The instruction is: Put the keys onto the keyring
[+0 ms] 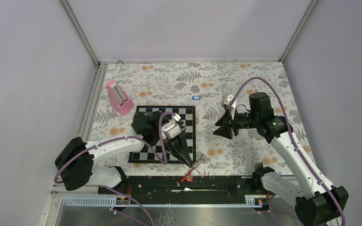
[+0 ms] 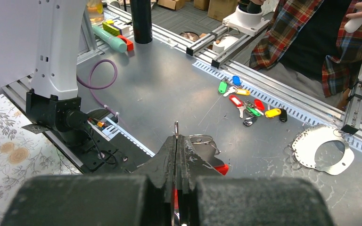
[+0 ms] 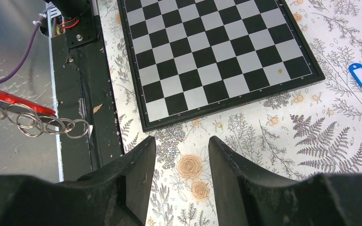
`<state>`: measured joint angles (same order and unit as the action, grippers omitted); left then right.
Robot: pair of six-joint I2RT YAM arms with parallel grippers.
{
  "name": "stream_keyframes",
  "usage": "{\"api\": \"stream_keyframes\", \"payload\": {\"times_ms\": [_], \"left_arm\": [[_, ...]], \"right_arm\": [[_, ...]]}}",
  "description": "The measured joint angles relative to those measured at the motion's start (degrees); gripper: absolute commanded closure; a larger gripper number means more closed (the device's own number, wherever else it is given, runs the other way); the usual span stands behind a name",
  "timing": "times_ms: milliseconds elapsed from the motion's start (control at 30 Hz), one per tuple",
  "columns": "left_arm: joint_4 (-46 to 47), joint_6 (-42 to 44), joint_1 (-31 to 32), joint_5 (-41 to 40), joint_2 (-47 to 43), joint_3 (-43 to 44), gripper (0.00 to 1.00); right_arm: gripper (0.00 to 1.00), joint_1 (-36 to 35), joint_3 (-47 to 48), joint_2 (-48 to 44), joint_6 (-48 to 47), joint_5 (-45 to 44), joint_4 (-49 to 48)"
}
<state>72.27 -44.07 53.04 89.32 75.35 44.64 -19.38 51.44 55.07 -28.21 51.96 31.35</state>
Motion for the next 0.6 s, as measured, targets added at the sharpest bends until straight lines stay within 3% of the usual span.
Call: {"api": "stream_keyframes", "payload": {"times_ms": [167,400,600], "left_arm": [[0.74,-0.17,-0.83,0.07,0.13,0.33,1.0],[-0.04,0.92,-6.73,-3.63,2.29,1.27,1.0],[-6.34,7.5,-9.42,-7.74,2.93,1.18,1.0]], "right_arm": [[0.47,0.0,0.22,0.13,0.0,1.03,0.24],[0.45,0.0,6.01,0.44,0.22,5.79,2.82],[0.46,-0.24,9.16,0.81,0.66,7.76,3.56]]}}
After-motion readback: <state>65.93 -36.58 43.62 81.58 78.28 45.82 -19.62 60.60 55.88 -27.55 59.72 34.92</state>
